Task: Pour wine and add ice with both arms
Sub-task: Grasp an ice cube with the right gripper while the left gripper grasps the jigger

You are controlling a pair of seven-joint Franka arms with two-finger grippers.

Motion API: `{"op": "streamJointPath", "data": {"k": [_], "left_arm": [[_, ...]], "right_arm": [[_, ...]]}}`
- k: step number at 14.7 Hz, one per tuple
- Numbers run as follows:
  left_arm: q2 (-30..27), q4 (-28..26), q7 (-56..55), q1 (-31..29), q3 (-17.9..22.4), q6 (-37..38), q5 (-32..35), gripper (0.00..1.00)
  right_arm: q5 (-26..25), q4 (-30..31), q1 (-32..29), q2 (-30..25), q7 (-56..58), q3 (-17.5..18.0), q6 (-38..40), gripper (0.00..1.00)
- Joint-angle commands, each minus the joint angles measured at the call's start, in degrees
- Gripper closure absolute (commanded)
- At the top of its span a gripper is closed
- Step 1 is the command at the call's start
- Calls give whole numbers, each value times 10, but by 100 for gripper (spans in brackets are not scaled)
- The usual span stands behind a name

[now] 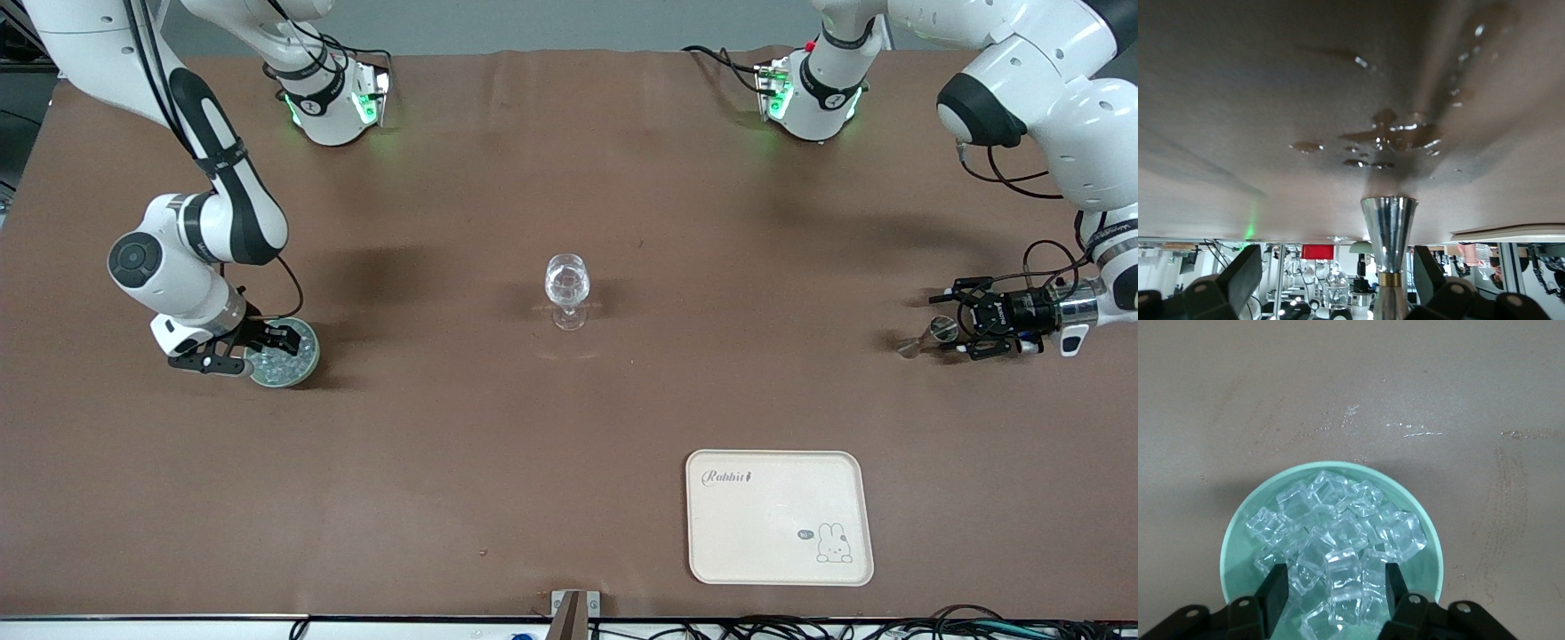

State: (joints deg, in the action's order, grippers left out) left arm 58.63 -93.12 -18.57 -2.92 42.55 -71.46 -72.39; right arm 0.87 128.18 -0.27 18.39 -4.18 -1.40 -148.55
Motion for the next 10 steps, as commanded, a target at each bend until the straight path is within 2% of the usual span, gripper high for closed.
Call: {"op": "streamJointPath", "data": {"k": [1,4,10], "left_arm": [[-2,-7,-14,-3,3,14,-23,0],[-5,-9,-12,-2,3,42,-42,1],[-7,-2,-2,-2,3,44,-50,6]], "right_arm": [[-5,9,-3,-2,2,2,-9,41],[-5,9,-3,1,2,2,-9,44],[-5,9,-3,3,2,2,-7,49]]}}
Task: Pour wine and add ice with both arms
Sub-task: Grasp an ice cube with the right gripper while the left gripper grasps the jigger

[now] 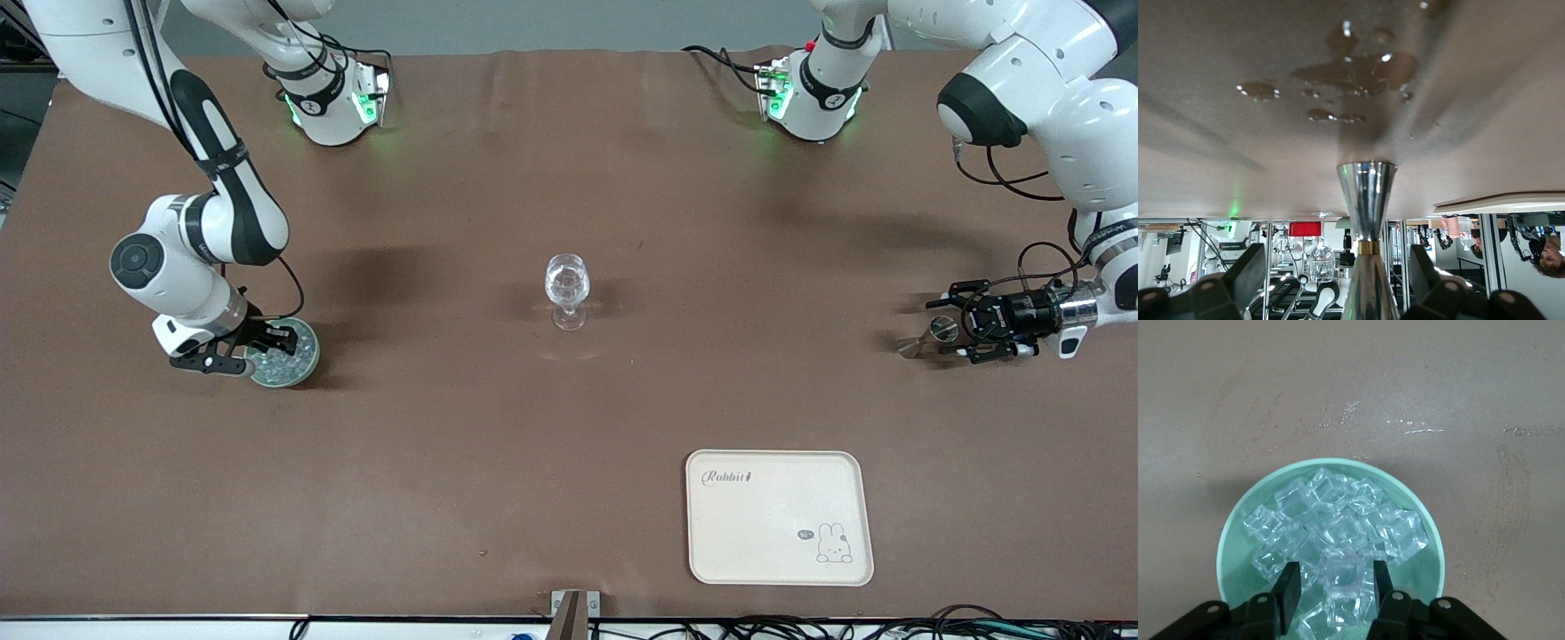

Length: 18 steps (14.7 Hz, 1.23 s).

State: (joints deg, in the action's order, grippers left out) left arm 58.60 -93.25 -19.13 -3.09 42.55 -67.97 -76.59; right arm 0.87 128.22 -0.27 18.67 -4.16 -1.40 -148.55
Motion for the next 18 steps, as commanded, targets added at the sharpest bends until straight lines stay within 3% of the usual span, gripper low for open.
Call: {"op": "streamJointPath", "data": {"k": [1,5,13,18], "left_arm": [[-6,-1,3,-2,3,9,-10,6],[-1,-1,6,-1,-4,6,-30,7],[12,0,36,-2,-39,-1,-39,10],[20,0,42,-3,-45,-1,-37,12]], "right_arm": [[-5,9,-3,1,2,2,-6,53],[-5,8,-3,1,2,2,-4,69],[-5,-4,0,-1,0,2,9,82],[-5,-71,3,-2,-8,2,121,92]]}}
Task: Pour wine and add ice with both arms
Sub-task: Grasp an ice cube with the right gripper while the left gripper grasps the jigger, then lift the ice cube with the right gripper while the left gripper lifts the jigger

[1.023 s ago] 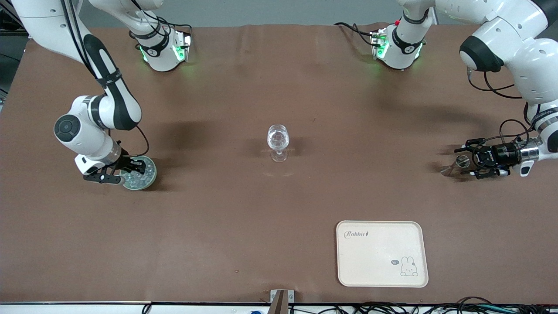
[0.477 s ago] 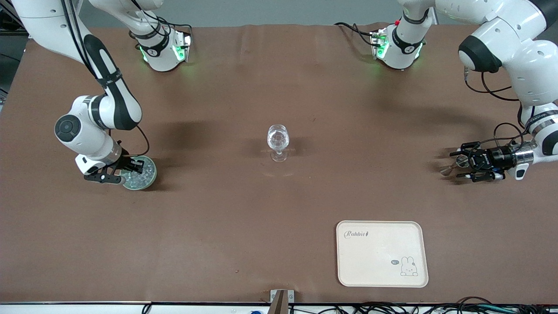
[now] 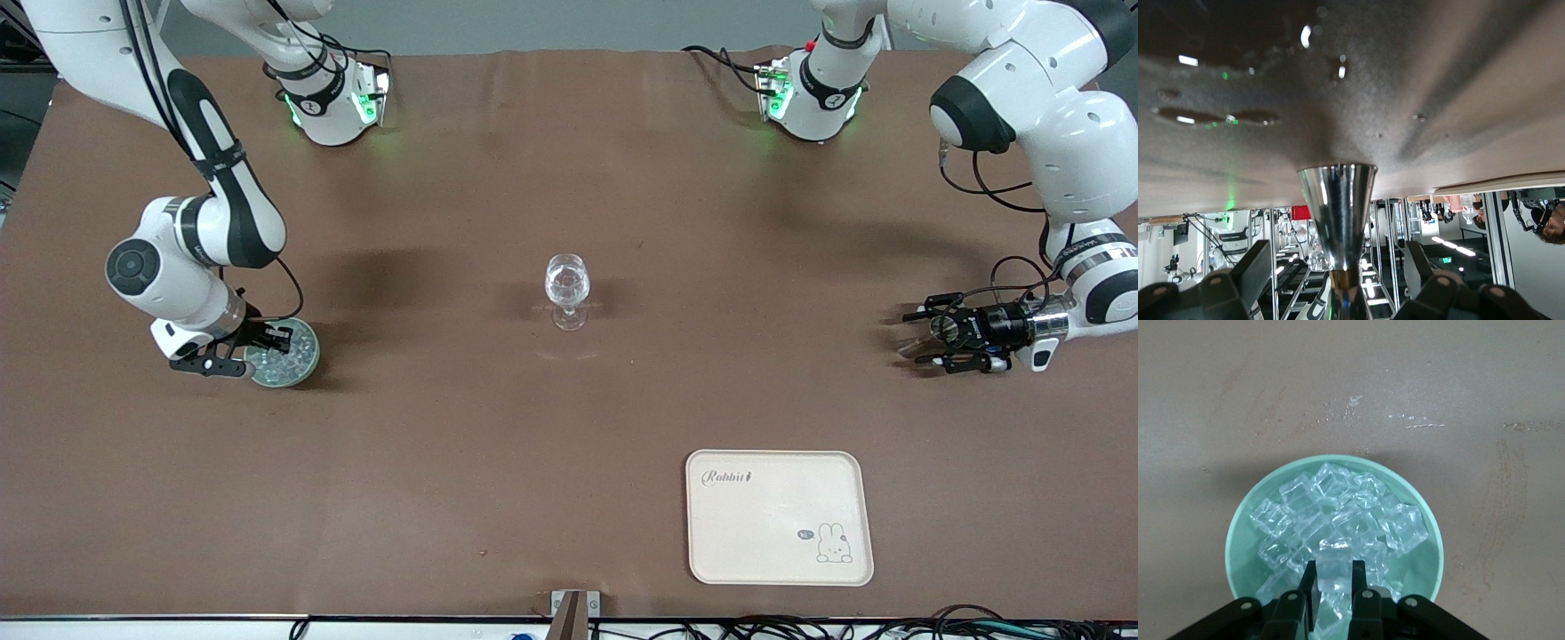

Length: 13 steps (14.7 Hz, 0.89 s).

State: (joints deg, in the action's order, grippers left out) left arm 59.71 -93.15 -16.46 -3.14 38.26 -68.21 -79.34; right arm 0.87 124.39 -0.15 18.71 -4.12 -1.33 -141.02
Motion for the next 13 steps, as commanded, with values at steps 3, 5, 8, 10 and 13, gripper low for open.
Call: {"op": "streamJointPath", "data": {"k": [3,5,8,10,13], "left_arm": [[8,-1,11,-11,-2,1,-12,13],[8,0,8,-26,-2,1,-13,14],[6,0,6,-31,-2,2,-13,14],[6,0,5,-30,-1,2,-17,14],[6,3,-20,-29,-2,2,-34,19]], "right_arm": [[-5,-80,1,-10,-5,1,105,96],[-5,-128,1,-15,-7,1,166,96],[-5,-215,-1,-20,-8,1,276,96],[-4,-272,-4,-26,-7,0,345,96],[-5,-339,-6,-46,-1,-3,418,96]]}}
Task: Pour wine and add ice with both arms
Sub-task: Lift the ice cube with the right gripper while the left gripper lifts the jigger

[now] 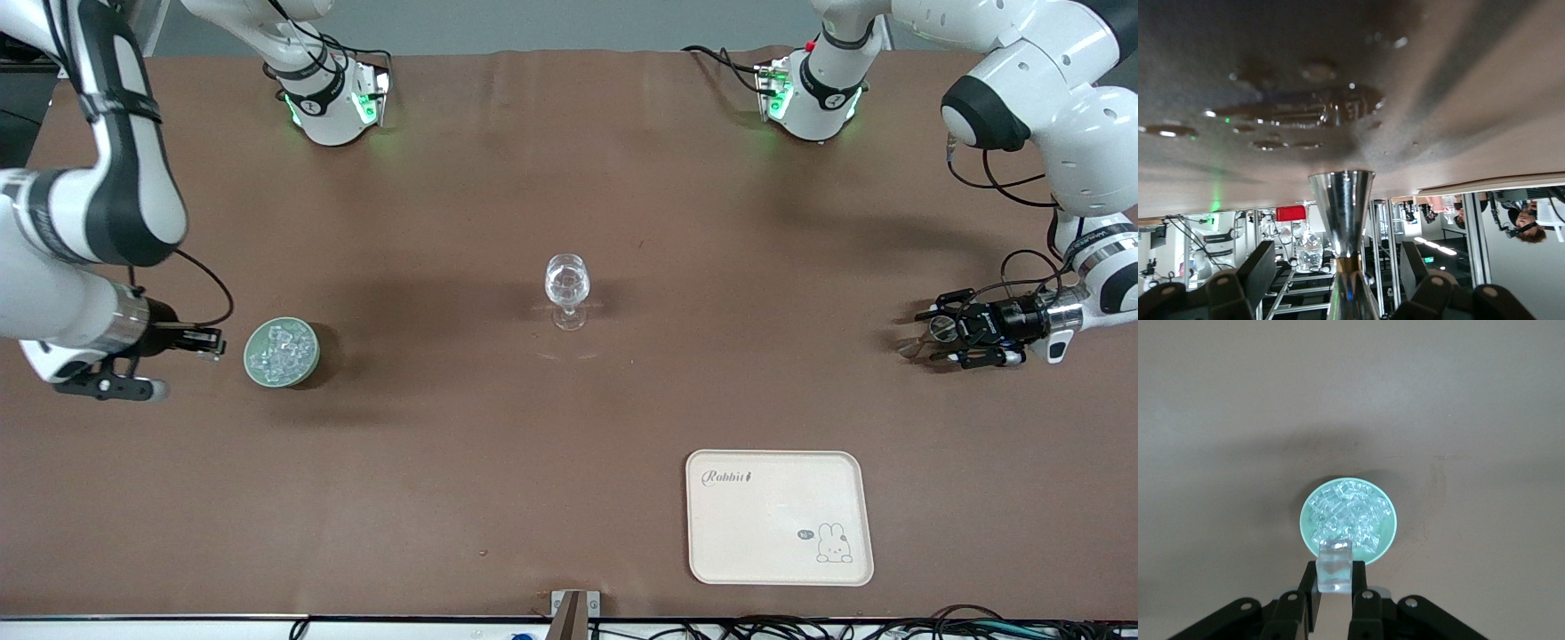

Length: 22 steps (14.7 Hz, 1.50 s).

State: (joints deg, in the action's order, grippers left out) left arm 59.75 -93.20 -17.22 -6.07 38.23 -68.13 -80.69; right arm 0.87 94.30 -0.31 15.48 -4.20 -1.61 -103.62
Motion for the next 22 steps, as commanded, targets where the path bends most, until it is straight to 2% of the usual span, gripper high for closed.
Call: {"op": "streamJointPath", "data": {"k": [1,5,9,10,12,15,22], "left_arm": [[5,13,-18,0,-2,1,-23,19],[5,21,-36,7,-3,3,-28,19],[5,21,-36,8,-3,3,-26,22],[5,21,-36,8,-3,3,-26,27],[5,21,-37,8,-3,4,-26,60],[5,21,-35,8,-3,10,-26,98],[-26,18,-40,7,-2,49,-19,100]], "right_arm": [[-7,-66,-4,-18,2,-1,71,96],[-4,-168,-4,-38,2,-2,219,96],[-7,-152,-2,-121,2,-1,242,97],[-8,-137,-3,-129,2,-1,236,97],[-8,-134,-12,-129,2,-2,230,97],[-7,-133,-13,-129,2,-1,218,97],[-5,-133,-11,-129,2,-1,217,97]]}}
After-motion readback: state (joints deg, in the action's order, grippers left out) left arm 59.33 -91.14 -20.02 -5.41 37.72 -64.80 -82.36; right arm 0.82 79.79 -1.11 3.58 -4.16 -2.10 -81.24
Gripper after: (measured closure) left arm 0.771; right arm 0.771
